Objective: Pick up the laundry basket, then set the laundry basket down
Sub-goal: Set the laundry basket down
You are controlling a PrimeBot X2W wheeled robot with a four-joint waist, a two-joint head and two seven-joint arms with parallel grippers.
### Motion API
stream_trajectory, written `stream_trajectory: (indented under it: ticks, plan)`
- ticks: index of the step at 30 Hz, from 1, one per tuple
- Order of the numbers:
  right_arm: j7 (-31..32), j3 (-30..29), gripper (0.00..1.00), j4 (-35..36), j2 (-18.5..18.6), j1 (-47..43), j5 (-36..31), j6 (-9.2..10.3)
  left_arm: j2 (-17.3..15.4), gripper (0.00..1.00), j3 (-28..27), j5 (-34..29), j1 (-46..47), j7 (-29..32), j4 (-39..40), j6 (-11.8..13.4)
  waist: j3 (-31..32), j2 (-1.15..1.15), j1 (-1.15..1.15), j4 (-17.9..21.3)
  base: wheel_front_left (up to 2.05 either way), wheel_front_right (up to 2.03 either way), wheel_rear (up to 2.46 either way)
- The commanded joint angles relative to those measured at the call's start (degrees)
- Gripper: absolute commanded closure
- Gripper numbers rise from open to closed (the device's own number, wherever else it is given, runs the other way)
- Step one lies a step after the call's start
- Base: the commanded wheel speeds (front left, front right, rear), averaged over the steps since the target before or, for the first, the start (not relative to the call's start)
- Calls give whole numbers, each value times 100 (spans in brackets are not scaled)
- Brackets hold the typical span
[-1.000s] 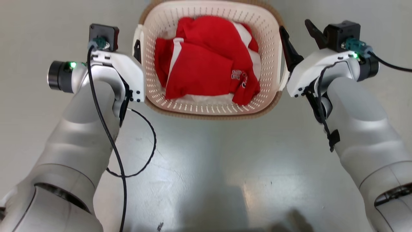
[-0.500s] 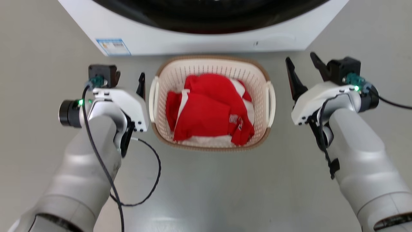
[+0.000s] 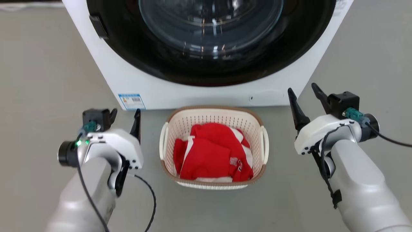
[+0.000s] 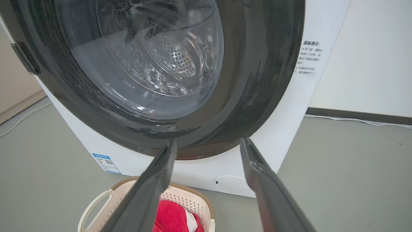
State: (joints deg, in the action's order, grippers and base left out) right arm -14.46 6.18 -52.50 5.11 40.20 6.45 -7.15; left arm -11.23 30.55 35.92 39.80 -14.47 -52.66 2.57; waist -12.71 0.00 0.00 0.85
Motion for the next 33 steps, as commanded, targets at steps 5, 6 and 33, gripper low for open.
stream_trajectory:
  ticks: [5, 6, 33]
  plan:
    - [-53, 162, 0, 682, 4, -473, -63, -34, -290, 0, -530, -301, -557, -52, 629, 75, 462, 0, 0, 76, 0, 0, 0]
    - [-53, 175, 0, 810, 23, -569, -62, -34, -322, 0, -578, -400, -654, -52, 754, 102, 508, 0, 0, 81, 0, 0, 0]
    - [-53, -261, 0, 3034, 105, -3003, -296, -34, -314, 0, -2078, -1110, -3177, -52, 2869, 182, 1323, 0, 0, 215, 0, 0, 0]
